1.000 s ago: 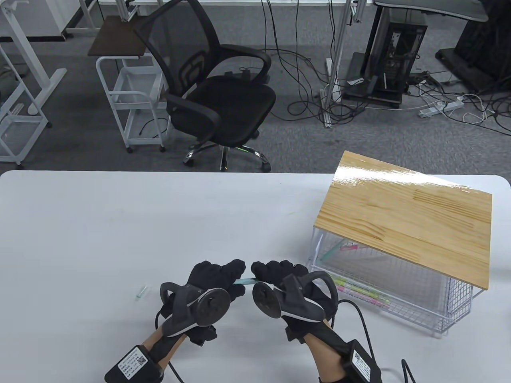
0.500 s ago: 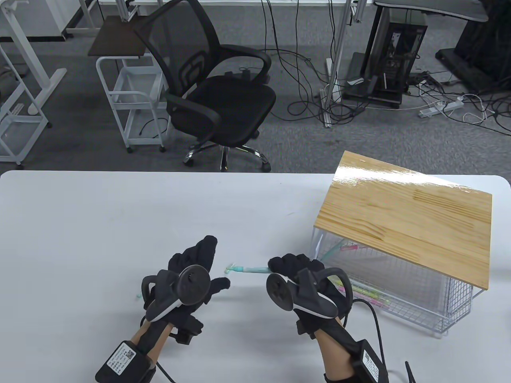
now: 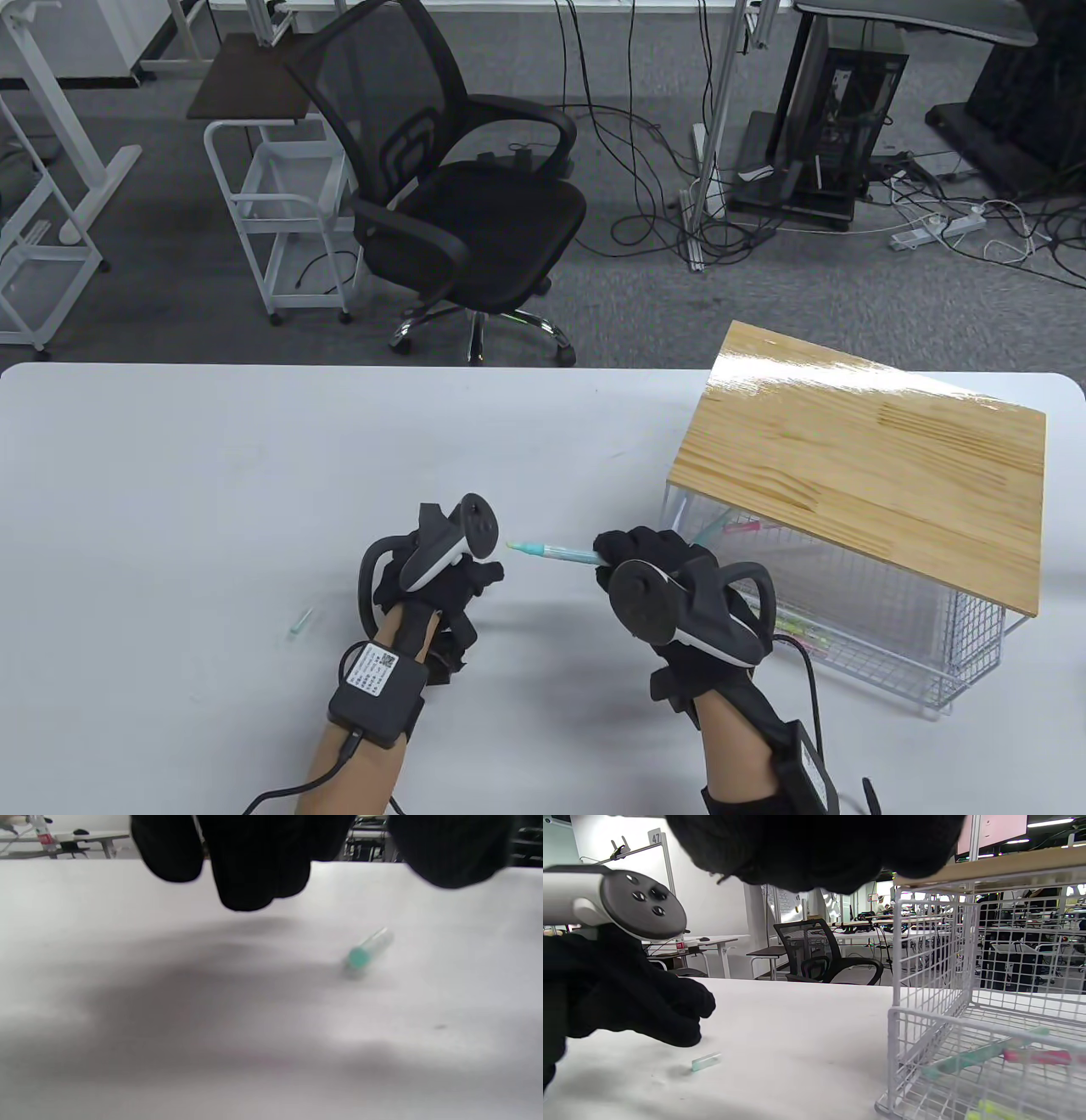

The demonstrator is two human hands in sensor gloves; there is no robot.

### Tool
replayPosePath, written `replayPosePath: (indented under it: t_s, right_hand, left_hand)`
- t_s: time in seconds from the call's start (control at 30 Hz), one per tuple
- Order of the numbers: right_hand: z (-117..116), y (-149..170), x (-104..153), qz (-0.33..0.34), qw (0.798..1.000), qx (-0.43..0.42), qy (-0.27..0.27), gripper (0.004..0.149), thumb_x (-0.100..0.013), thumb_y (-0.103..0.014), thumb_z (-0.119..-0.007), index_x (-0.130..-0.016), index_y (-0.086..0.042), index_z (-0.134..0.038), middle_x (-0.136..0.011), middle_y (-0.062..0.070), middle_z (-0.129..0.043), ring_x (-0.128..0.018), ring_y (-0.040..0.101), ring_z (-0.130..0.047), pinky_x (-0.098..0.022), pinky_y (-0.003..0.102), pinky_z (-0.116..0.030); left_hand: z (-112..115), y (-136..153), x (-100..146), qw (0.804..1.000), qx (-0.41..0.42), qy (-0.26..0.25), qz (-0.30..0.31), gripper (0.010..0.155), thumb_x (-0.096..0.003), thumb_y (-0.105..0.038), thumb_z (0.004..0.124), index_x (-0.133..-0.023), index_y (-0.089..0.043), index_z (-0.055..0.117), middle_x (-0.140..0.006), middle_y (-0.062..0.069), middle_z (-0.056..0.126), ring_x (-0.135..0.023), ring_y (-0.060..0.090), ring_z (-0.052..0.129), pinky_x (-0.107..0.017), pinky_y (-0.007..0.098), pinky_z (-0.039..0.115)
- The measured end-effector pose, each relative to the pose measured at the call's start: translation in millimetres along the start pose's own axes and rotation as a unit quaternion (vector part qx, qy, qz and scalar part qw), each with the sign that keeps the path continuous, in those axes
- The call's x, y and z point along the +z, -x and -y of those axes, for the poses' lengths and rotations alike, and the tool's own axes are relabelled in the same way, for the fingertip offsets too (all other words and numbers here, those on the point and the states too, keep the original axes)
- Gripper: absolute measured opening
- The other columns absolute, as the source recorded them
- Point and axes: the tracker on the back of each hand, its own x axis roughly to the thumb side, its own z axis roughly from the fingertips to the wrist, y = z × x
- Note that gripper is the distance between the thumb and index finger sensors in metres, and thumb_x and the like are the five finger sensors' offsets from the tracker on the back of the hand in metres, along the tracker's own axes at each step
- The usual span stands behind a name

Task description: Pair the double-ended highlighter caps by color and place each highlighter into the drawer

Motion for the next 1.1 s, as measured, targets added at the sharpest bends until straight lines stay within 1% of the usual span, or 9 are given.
replayPosePath:
  t_s: [0.13, 0.17, 0.23, 0.37, 0.53, 0.67, 0.83, 1.0, 1.1]
  right_hand:
    - [0.6, 5.3, 0.1, -0.004, 1.0, -0.012, 0.003, 0.042, -0.059, -0.042, -0.067, -0.1, -0.034, -0.066, -0.085, -0.006, -0.083, -0.067, 0.02, -0.088, -0.062, 0.043, -0.076]
    - [0.8, 6.0, 0.1, -0.005, 1.0, -0.014, 0.002, 0.042, -0.059, -0.042, -0.067, -0.1, -0.034, -0.066, -0.085, -0.006, -0.083, -0.067, 0.02, -0.088, -0.062, 0.043, -0.076]
    - [2.0, 7.4, 0.5, -0.005, 1.0, -0.018, 0.005, 0.042, -0.059, -0.041, -0.067, -0.101, -0.034, -0.066, -0.086, -0.006, -0.083, -0.067, 0.02, -0.088, -0.062, 0.043, -0.076]
    - [4.5, 10.1, 1.2, -0.007, 0.999, -0.028, 0.012, 0.042, -0.059, -0.041, -0.068, -0.101, -0.033, -0.066, -0.086, -0.005, -0.083, -0.067, 0.02, -0.088, -0.062, 0.043, -0.076]
    - [5.0, 10.1, 1.9, -0.005, 1.0, -0.026, 0.011, 0.042, -0.059, -0.042, -0.068, -0.101, -0.034, -0.066, -0.086, -0.006, -0.083, -0.067, 0.02, -0.088, -0.062, 0.043, -0.076]
    - [4.7, 8.1, 2.2, -0.003, 1.0, -0.022, 0.009, 0.042, -0.059, -0.041, -0.068, -0.101, -0.034, -0.066, -0.086, -0.006, -0.083, -0.067, 0.02, -0.088, -0.062, 0.043, -0.076]
    - [2.7, 3.0, 1.5, 0.008, 1.0, -0.026, 0.005, 0.042, -0.059, -0.041, -0.068, -0.101, -0.034, -0.066, -0.086, -0.006, -0.083, -0.067, 0.02, -0.088, -0.062, 0.043, -0.076]
    - [1.6, -0.3, 1.2, 0.014, 1.0, -0.026, 0.001, 0.042, -0.059, -0.041, -0.068, -0.1, -0.033, -0.066, -0.086, -0.006, -0.083, -0.067, 0.02, -0.088, -0.062, 0.043, -0.075]
    - [1.1, 0.5, 1.0, 0.015, 1.0, -0.028, 0.0, 0.042, -0.059, -0.041, -0.068, -0.1, -0.034, -0.066, -0.085, -0.006, -0.083, -0.067, 0.02, -0.088, -0.062, 0.043, -0.076]
  left_hand:
    - [9.4, -8.1, -13.7, 0.999, -0.022, 0.041, -0.023, 0.08, -0.0485, -0.063, 0.07, -0.115, -0.026, 0.044, -0.113, 0.003, 0.069, -0.101, 0.025, 0.079, -0.08, 0.056, 0.064]
    - [11.0, -10.5, -15.0, 0.998, -0.026, 0.051, -0.022, 0.081, -0.0488, -0.063, 0.069, -0.115, -0.026, 0.043, -0.113, 0.003, 0.067, -0.102, 0.026, 0.075, -0.081, 0.056, 0.062]
    - [12.2, -14.1, -15.3, 0.998, -0.04, 0.036, -0.024, 0.08, -0.0484, -0.064, 0.069, -0.115, -0.026, 0.044, -0.112, 0.004, 0.068, -0.1, 0.027, 0.076, -0.081, 0.057, 0.061]
    - [15.6, -24.8, -13.8, 0.995, -0.08, 0.059, -0.022, 0.08, -0.0481, -0.065, 0.068, -0.114, -0.028, 0.045, -0.115, 0.005, 0.063, -0.103, 0.03, 0.071, -0.082, 0.06, 0.057]
    - [21.2, -40.4, -11.1, 0.987, -0.151, 0.033, -0.034, 0.075, -0.0502, -0.062, 0.067, -0.113, -0.025, 0.047, -0.112, 0.008, 0.066, -0.099, 0.029, 0.077, -0.081, 0.058, 0.061]
    - [21.4, -44.1, -12.0, 0.987, -0.155, 0.03, -0.042, 0.064, -0.0539, -0.054, 0.067, -0.109, -0.024, 0.055, -0.11, 0.008, 0.069, -0.096, 0.028, 0.08, -0.079, 0.058, 0.063]
    - [23.7, -44.8, -10.6, 0.987, -0.152, 0.019, -0.048, 0.056, -0.0557, -0.048, 0.066, -0.106, -0.025, 0.058, -0.107, 0.007, 0.072, -0.093, 0.026, 0.082, -0.078, 0.057, 0.065]
    - [24.2, -42.2, -10.6, 0.988, -0.149, -0.001, -0.046, 0.048, -0.056, -0.045, 0.066, -0.101, -0.03, 0.063, -0.101, 0.004, 0.077, -0.088, 0.023, 0.085, -0.078, 0.055, 0.067]
    - [24.5, -39.3, -11.0, 0.989, -0.142, -0.001, -0.042, 0.046, -0.0564, -0.044, 0.066, -0.101, -0.031, 0.063, -0.1, 0.003, 0.077, -0.087, 0.022, 0.085, -0.078, 0.055, 0.067]
